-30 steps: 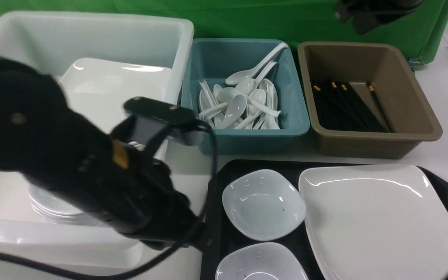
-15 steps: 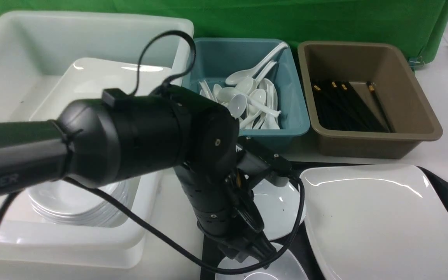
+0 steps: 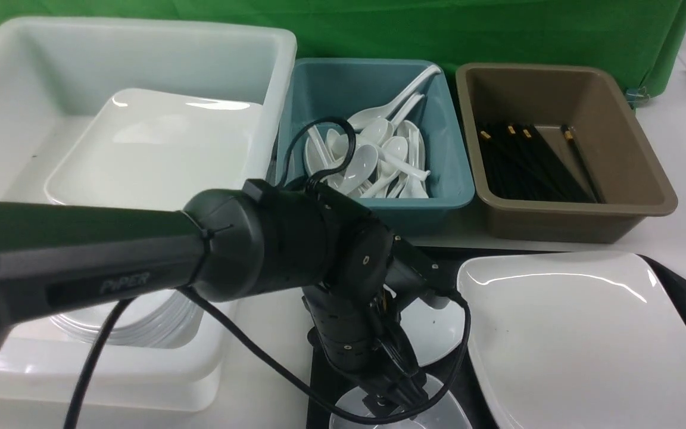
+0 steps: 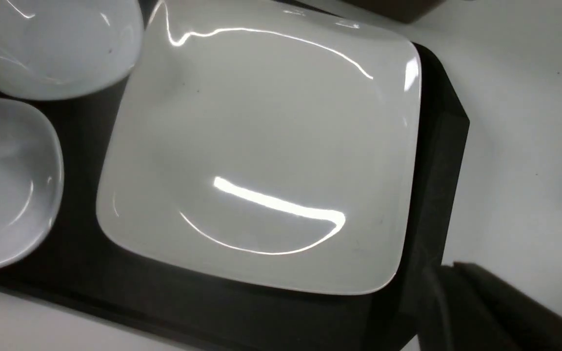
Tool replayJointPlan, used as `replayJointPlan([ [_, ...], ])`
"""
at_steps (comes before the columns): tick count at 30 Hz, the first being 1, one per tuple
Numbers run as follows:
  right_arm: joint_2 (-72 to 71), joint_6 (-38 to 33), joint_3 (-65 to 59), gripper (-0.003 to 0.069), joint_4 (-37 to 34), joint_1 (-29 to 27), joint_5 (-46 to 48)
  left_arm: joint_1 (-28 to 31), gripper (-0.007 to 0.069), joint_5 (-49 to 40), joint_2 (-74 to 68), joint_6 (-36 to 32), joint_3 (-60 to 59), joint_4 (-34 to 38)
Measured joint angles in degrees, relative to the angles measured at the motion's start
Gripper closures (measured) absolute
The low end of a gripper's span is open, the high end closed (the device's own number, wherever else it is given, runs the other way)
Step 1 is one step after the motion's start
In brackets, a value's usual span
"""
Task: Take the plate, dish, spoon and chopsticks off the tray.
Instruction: Use the left arm to grab a small plate from the dinner plate, then use the left arm to put the small plate into the large storage box on the left
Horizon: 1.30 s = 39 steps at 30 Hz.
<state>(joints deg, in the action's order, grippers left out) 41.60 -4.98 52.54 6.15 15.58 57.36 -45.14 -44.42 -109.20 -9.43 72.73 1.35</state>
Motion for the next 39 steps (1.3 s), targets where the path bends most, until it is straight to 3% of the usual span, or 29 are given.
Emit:
replayJointPlan([
  [5, 0.00, 0.00, 0.00, 0.0642, 0.00, 0.00, 0.00, 0.00, 0.0225, -0.61, -1.10, 0.00, 0.04, 0.93],
  [8, 0.00, 0.07, 0.00, 0.0642, 0.00, 0.00, 0.00, 0.00, 0.0428, -3.47, -1.50, 0.24, 0.04, 2.37],
  [10, 0.00, 0.07, 0.00, 0.0642, 0.00, 0.00, 0.00, 0.00, 0.0475, -5.18, -0.80, 0.79, 0.19, 3.40],
  [16, 0.00, 0.07, 0.00, 0.0642, 0.00, 0.00, 0.00, 0.00, 0.0520, -6.68, 1.41, 2.24, 0.33, 3.51],
  [20, 0.00, 0.07, -0.07, 0.0642, 0.00, 0.00, 0.00, 0.00, 0.0601, -7.20, 6.40, 3.01, 0.23, 3.00],
  [31, 0.00, 0.14, -0.09, 0.0641, 0.00, 0.00, -1.78, 1.11, 0.0608, -9.14, 23.41, 8.24, 1.24, 1.32],
  [35, 0.00, 0.14, -0.09, 0.0641, 0.00, 0.00, -2.17, 8.78, 0.0608, -9.63, 30.62, 10.51, 1.81, 1.55],
  [39, 0.00, 0.14, -0.09, 0.0641, -0.06, 0.00, -2.22, 25.24, 0.0608, -11.90, 37.17, 11.07, 1.14, 2.73],
])
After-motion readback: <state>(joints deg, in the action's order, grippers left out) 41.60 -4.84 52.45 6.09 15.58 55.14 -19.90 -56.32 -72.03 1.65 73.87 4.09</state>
